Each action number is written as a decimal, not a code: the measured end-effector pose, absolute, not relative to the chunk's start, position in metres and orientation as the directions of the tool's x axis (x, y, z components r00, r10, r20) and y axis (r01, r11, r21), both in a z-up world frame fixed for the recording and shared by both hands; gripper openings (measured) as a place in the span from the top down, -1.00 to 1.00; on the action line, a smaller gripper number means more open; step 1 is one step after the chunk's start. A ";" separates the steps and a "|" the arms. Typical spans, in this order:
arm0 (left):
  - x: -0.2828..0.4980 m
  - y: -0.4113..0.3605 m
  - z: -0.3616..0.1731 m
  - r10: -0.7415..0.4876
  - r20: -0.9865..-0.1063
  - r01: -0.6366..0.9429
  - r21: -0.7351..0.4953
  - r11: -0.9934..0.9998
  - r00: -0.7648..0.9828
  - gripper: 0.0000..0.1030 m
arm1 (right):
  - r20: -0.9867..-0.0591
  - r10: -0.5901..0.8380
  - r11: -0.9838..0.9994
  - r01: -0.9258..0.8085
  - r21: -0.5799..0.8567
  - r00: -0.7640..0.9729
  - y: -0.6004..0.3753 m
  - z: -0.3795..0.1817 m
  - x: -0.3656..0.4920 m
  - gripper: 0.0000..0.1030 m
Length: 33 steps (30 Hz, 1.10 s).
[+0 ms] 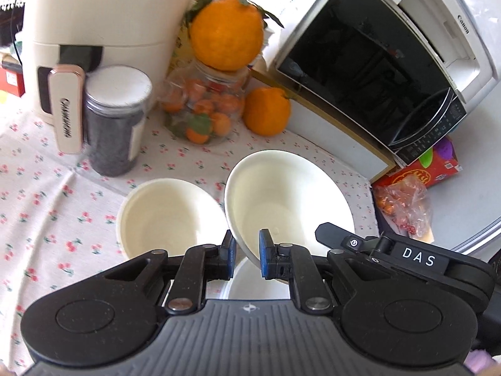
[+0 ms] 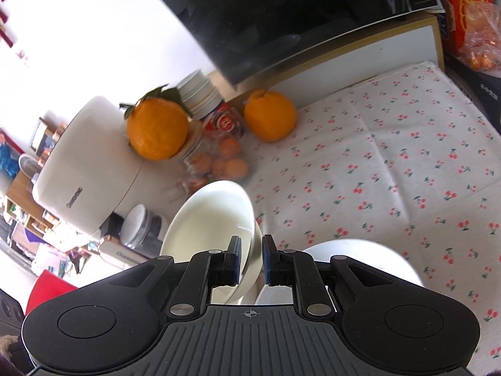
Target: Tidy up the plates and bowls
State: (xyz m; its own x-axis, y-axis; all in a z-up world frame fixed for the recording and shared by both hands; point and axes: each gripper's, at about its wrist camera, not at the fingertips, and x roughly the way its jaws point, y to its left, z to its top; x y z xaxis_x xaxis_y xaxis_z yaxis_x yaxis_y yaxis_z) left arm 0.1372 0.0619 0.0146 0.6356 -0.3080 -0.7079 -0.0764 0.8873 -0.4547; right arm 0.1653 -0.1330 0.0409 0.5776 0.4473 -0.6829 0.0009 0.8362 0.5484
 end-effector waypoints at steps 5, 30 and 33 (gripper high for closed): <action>0.130 0.080 0.014 -0.287 -0.715 -0.092 -0.441 0.893 0.637 0.76 | -0.689 0.466 0.837 -0.024 0.547 0.555 -0.112 0.039 0.165 0.71; 0.133 0.109 -0.013 -0.171 -0.805 -0.139 -0.298 0.944 0.567 0.74 | -0.773 0.409 0.906 -0.111 0.409 0.485 -0.043 0.004 0.165 0.71; 0.135 0.108 -0.017 -0.168 -0.814 -0.136 -0.289 0.948 0.556 0.73 | -0.778 0.403 0.909 -0.110 0.402 0.483 -0.043 0.001 0.166 0.71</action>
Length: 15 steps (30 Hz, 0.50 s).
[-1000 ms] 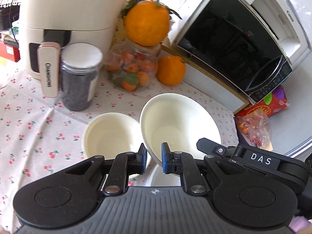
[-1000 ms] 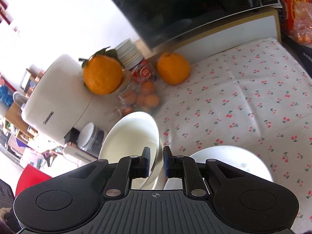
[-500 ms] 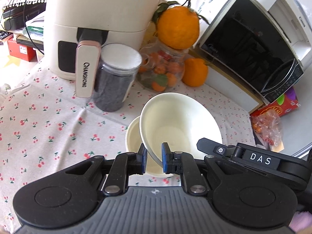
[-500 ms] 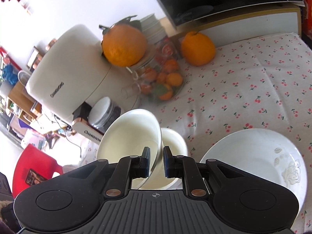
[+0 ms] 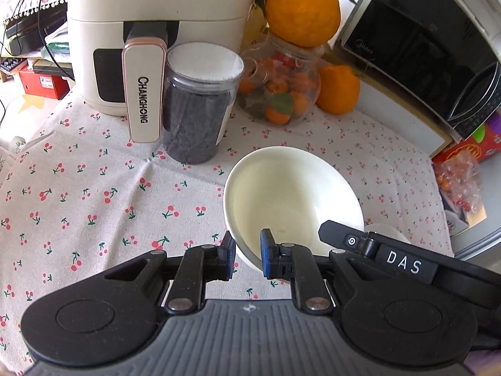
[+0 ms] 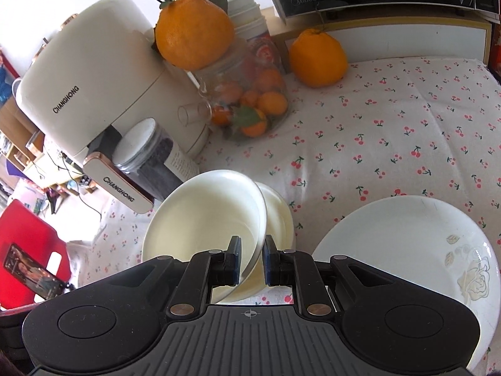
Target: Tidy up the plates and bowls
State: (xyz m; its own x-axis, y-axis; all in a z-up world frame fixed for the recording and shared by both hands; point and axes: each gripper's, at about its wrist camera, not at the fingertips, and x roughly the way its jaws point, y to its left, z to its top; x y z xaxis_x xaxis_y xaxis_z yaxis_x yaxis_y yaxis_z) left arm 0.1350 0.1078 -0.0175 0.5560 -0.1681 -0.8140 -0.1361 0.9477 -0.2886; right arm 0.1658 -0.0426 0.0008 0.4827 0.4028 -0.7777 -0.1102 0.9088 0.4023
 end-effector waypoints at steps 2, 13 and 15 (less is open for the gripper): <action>0.136 0.106 -0.020 -0.166 -0.819 -0.133 -0.282 0.950 0.549 0.72 | -0.781 0.396 0.913 -0.113 0.393 0.482 -0.042 -0.001 0.167 0.71; 0.140 0.100 -0.027 -0.136 -0.834 -0.119 -0.234 0.965 0.534 0.67 | -0.791 0.390 0.917 -0.122 0.380 0.472 -0.041 -0.004 0.169 0.66; 0.140 0.099 -0.027 -0.132 -0.835 -0.116 -0.227 0.967 0.534 0.67 | -0.790 0.391 0.917 -0.120 0.381 0.473 -0.042 -0.003 0.169 0.66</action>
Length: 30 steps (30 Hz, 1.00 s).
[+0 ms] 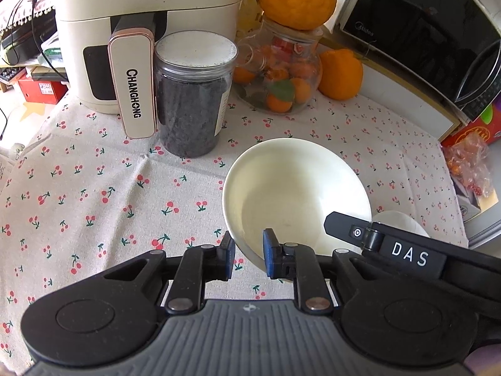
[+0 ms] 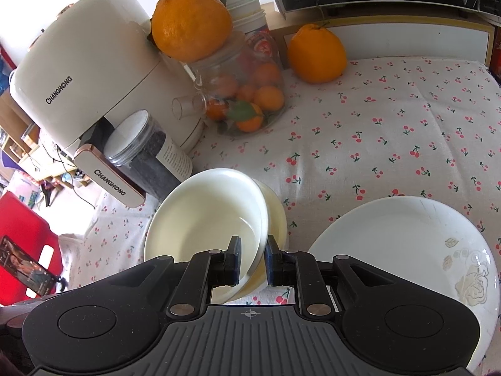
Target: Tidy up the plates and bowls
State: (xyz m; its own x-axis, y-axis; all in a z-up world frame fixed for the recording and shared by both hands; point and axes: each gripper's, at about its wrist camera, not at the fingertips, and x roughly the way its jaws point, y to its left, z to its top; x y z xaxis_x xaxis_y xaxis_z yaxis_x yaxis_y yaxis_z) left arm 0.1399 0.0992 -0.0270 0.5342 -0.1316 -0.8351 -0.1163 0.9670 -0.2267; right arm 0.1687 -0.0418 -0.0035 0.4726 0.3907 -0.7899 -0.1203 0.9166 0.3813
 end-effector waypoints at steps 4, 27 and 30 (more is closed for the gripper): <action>0.141 0.098 -0.028 -0.125 -0.837 -0.113 -0.217 0.970 0.533 0.66 | -0.790 0.391 0.916 -0.121 0.382 0.473 -0.042 -0.003 0.169 0.66; 0.144 0.098 -0.032 -0.095 -0.841 -0.098 -0.173 0.980 0.533 0.55 | -0.779 0.396 0.911 -0.104 0.399 0.485 -0.054 0.002 0.170 0.58; 0.144 0.097 -0.033 -0.094 -0.841 -0.096 -0.170 0.981 0.533 0.53 | -0.777 0.401 0.910 -0.111 0.400 0.485 -0.053 0.002 0.170 0.58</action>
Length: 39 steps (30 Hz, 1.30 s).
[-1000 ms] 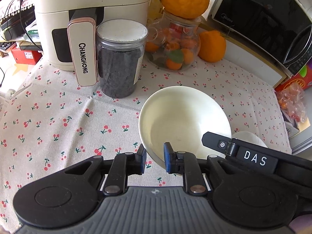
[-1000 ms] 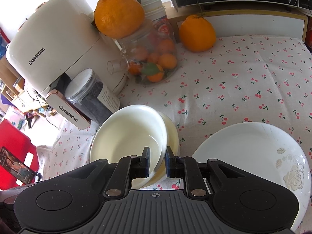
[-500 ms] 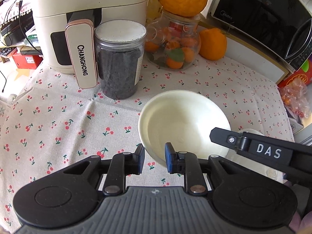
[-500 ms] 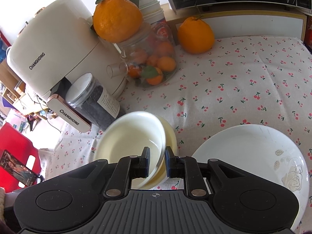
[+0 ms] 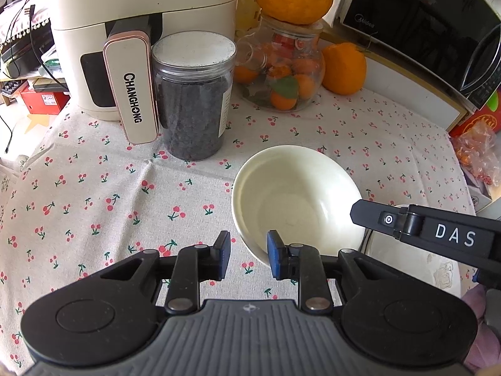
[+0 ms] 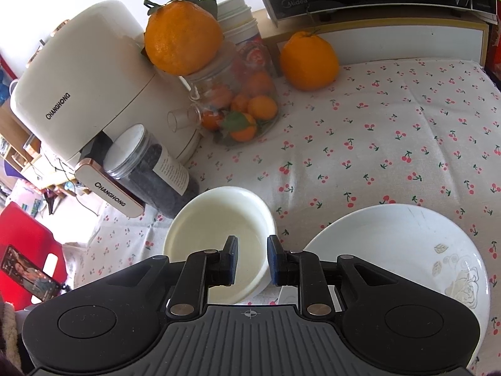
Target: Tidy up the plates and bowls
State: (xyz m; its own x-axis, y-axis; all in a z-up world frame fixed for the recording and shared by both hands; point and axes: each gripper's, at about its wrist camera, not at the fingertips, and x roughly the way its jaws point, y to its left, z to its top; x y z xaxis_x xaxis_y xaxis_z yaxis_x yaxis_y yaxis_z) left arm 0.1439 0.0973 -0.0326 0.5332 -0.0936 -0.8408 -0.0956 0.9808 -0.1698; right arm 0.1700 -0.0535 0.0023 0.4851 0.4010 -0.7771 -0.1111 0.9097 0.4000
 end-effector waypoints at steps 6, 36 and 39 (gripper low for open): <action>0.144 0.098 -0.031 -0.103 -0.831 -0.085 -0.177 0.980 0.546 0.30 | -0.770 0.406 0.907 -0.114 0.405 0.492 -0.055 0.004 0.170 0.39; 0.115 0.101 -0.043 -0.254 -0.700 0.378 0.025 0.925 0.667 -0.99 | -0.706 0.391 0.918 -0.300 0.258 0.590 -0.070 0.007 0.166 -0.66; 0.114 0.097 -0.047 -0.273 -0.710 0.417 0.032 0.908 0.649 -0.99 | -0.711 0.395 0.916 -0.305 0.259 0.582 -0.066 0.002 0.168 -0.66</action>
